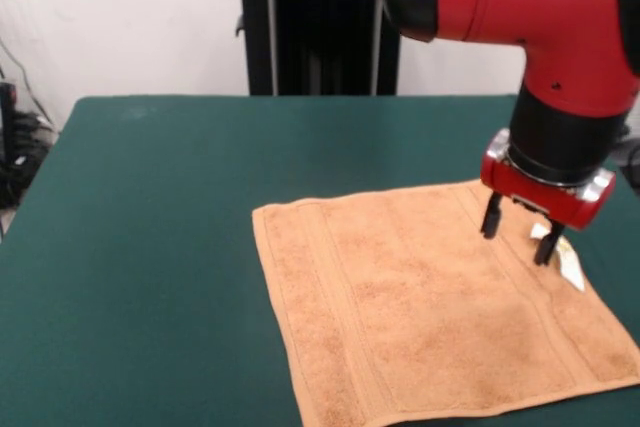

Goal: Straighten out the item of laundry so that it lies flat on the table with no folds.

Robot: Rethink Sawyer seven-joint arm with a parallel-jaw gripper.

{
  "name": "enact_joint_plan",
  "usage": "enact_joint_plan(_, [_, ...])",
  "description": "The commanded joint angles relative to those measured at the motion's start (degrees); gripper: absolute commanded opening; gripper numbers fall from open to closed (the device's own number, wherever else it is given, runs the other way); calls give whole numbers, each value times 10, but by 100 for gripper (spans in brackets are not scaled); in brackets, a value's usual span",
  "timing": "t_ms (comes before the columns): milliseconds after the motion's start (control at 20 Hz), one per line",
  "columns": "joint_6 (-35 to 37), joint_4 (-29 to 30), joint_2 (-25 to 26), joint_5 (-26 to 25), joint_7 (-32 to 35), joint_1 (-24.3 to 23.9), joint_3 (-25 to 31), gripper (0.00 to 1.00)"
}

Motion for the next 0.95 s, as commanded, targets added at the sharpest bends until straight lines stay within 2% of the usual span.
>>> enact_joint_plan(50, [68,-31,-6,-66,-90,-30,39,100])
enact_joint_plan(400, [78,-35,-19,-96,-106,-58,61,100])
enact_joint_plan(950, [70,-26,-31,-125,-89,-75,86,100])
